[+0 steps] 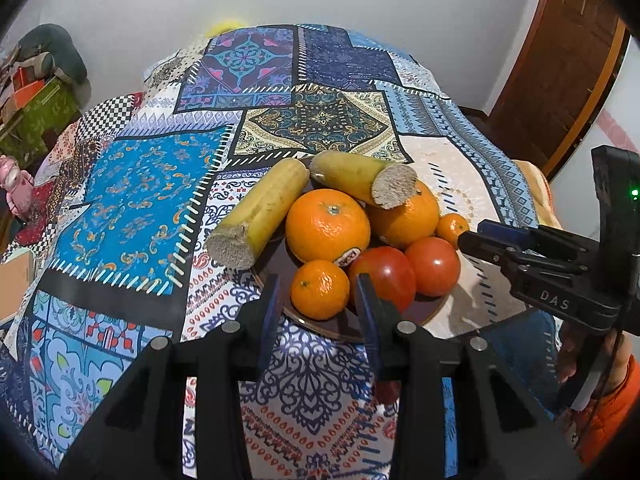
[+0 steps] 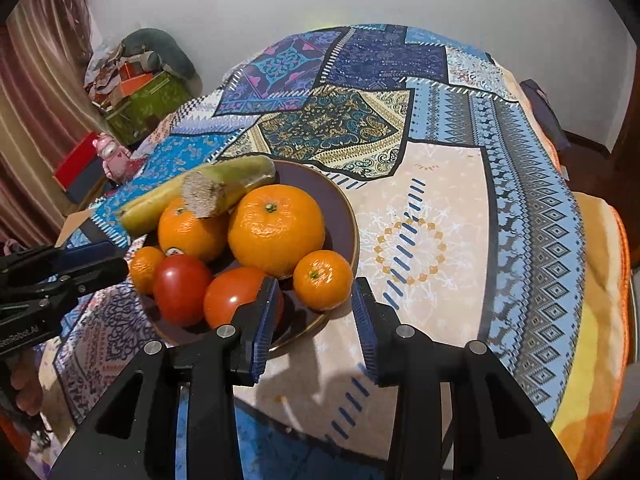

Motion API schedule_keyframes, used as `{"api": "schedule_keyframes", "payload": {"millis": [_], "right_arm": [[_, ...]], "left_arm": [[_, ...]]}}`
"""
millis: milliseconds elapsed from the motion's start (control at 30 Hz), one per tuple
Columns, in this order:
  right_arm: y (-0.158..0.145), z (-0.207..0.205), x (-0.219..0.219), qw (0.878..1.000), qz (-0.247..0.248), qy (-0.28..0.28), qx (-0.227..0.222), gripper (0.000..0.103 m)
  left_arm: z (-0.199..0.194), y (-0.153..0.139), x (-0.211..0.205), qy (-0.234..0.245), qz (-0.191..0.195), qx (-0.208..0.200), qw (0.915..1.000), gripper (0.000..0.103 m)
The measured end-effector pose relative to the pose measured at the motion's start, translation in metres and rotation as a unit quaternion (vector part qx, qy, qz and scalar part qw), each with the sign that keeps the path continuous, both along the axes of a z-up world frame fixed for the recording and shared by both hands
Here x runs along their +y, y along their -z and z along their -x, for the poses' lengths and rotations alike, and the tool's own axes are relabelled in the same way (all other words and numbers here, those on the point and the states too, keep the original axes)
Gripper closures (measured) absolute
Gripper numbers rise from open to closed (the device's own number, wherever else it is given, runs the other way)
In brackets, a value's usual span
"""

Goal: Organize fruits
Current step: 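Place both small mandarins on the plate and open both tools, then grasp the dark red date with the right tool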

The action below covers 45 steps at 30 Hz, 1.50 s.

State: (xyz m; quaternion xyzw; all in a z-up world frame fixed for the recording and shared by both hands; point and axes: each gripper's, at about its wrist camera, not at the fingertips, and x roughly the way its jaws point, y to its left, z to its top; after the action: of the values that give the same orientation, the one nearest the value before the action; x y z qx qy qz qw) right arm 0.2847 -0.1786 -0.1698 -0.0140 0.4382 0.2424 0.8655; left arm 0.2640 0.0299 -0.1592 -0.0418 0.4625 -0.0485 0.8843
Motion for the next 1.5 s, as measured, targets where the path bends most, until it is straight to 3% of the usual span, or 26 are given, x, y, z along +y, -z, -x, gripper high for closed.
{"api": "schedule_keyframes", "payload": {"millis": [367, 900, 1067, 1233, 1500], "right_arm": [[-0.018, 0.038, -0.004, 1.000, -0.006, -0.013, -0.016, 0.062], [-0.002, 0.066, -0.003, 0.999, -0.020, -0.027, 0.009, 0.062], [0.005, 0.067, 0.007, 0.999, -0.020, -0.037, 0.019, 0.062], [0.014, 0.065, 0.021, 0.998, -0.019, -0.054, 0.030, 0.062], [0.027, 0.060, 0.041, 0.995, -0.027, -0.079, 0.058, 0.062]], "left_arm": [[0.032, -0.003, -0.008, 0.011, 0.011, 0.009, 0.9998, 0.066], [0.047, 0.035, -0.043, 0.047, 0.009, 0.056, 0.9973, 0.066], [0.043, 0.042, -0.048, 0.054, 0.005, 0.059, 0.9968, 0.072], [0.040, 0.048, -0.045, 0.054, 0.007, 0.060, 0.9967, 0.085], [0.044, 0.043, -0.028, 0.041, 0.009, 0.048, 0.9980, 0.086]]}}
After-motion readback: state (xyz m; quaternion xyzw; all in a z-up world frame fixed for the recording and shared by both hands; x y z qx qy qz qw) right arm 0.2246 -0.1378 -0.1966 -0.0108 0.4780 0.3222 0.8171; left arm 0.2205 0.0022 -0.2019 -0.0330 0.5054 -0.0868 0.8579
